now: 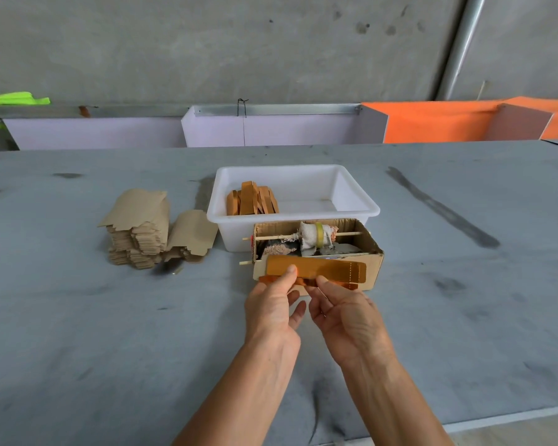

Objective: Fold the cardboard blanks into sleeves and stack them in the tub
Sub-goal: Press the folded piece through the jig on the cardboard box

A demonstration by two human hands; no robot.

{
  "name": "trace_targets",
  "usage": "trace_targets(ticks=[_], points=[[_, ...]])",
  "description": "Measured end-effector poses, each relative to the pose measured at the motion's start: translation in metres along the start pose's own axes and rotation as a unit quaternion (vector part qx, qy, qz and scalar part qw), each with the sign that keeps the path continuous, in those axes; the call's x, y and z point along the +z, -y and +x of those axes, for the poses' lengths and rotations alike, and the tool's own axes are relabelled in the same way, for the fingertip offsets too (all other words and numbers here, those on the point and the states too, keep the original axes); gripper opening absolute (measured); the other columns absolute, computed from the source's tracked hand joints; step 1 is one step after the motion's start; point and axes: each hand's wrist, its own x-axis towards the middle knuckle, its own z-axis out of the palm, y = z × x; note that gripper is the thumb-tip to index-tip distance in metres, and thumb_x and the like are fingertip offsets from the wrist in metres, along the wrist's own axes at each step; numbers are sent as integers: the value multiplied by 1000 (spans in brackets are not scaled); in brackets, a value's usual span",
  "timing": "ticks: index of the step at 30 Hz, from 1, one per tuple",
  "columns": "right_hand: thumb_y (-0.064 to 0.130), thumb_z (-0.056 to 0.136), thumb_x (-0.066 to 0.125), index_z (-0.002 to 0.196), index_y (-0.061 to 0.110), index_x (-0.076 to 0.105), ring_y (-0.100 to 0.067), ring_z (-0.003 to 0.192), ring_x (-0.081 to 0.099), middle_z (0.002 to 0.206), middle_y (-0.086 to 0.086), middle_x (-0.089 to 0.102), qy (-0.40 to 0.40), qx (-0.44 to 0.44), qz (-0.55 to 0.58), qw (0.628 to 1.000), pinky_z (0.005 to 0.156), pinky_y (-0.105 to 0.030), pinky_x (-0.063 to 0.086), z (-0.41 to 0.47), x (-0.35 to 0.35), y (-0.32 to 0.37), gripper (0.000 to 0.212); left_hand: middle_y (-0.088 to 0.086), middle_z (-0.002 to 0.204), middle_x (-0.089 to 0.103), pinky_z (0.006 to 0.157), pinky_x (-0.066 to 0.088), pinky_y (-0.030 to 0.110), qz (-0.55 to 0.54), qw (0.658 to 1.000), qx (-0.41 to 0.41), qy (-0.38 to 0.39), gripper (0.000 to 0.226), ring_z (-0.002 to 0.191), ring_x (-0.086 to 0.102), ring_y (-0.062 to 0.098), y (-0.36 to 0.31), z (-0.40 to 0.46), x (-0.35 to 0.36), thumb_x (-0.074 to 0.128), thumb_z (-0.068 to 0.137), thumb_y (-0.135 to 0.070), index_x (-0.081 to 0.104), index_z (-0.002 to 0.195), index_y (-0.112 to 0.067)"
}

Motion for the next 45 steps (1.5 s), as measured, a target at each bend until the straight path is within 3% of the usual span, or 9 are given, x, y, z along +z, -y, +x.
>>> trace_targets(ticks=[3, 10, 15, 18, 28, 32, 37, 42, 45], points=[[-6, 80, 63, 86, 5, 62, -13, 57, 64, 76, -11, 69, 6, -14, 8, 1000, 52, -19, 50, 1, -1, 2, 13, 5, 80, 63, 60, 48, 28, 16, 1000, 12, -14, 12, 75, 57, 15, 0, 2, -1, 72, 80, -10, 61, 78, -13], [-11, 79, 62, 92, 10, 56, -19, 69, 61, 84, -12, 65, 0, -18, 26, 999, 62, -25, 48, 4, -2, 2, 25, -1, 64, 62, 64, 48, 27, 69, 993, 83, -36, 16, 62, 56, 12, -1, 1, 0, 73, 79, -9, 61, 70, -14], [-15, 78, 60, 85, 9, 57, -17, 62, 62, 74, -10, 66, -2, -26, 41, 999, 53, -21, 51, 4, 0, 2, 26, 0, 63, 60, 65, 46, 27, 79, 991, 107, -34, 19, 61, 54, 12, 0, -2, -1, 74, 77, -6, 59, 69, -11], [-17, 78, 57, 89, 10, 58, -14, 59, 66, 72, -6, 71, 4, -46, 37, 998, 58, -22, 52, 4, 1, 4, 29, 1, 64, 60, 66, 47, 27, 82, 989, 112, -39, 20, 61, 54, 13, 2, -3, -2, 75, 76, -4, 57, 68, -11], [-12, 76, 66, 102, 5, 58, -20, 72, 66, 76, -7, 68, -33, -82, -57, 995, 64, -28, 53, 9, -3, 13, 33, 0, 62, 61, 71, 50, 31, 98, 985, 138, -27, 20, 61, 55, 15, 4, -4, -7, 78, 72, -5, 60, 68, -12], [-8, 76, 66, 97, 7, 58, -18, 70, 70, 77, -7, 72, 9, -75, -17, 997, 69, -30, 54, 10, -3, 14, 28, -4, 54, 58, 57, 47, 23, 57, 989, 132, -18, 21, 51, 51, 9, 4, -6, -7, 77, 73, -3, 60, 67, -13], [14, 60, 73, 85, 10, 61, -21, 79, 70, 82, -7, 71, 68, -37, -19, 997, 76, -33, 54, 5, -10, 12, 28, 1, 59, 59, 59, 46, 25, 20, 990, 135, -29, 20, 55, 50, 13, -1, -6, -7, 77, 74, -4, 59, 69, -12], [-3, 72, 72, 81, 13, 66, -17, 63, 69, 75, -6, 72, 1, -43, -92, 995, 66, -29, 50, 1, -8, 2, 19, 0, 56, 60, 58, 48, 26, 48, 993, 106, -8, 18, 52, 50, 12, 5, -9, -10, 77, 72, -4, 61, 68, -10], [-1, 75, 72, 79, 12, 67, -12, 55, 67, 66, -3, 71, -26, -52, -116, 992, 62, -26, 49, 1, -7, 2, 15, 3, 59, 62, 56, 49, 25, 61, 994, 91, -11, 16, 51, 52, 11, 5, -10, -12, 78, 72, -6, 62, 70, -8]])
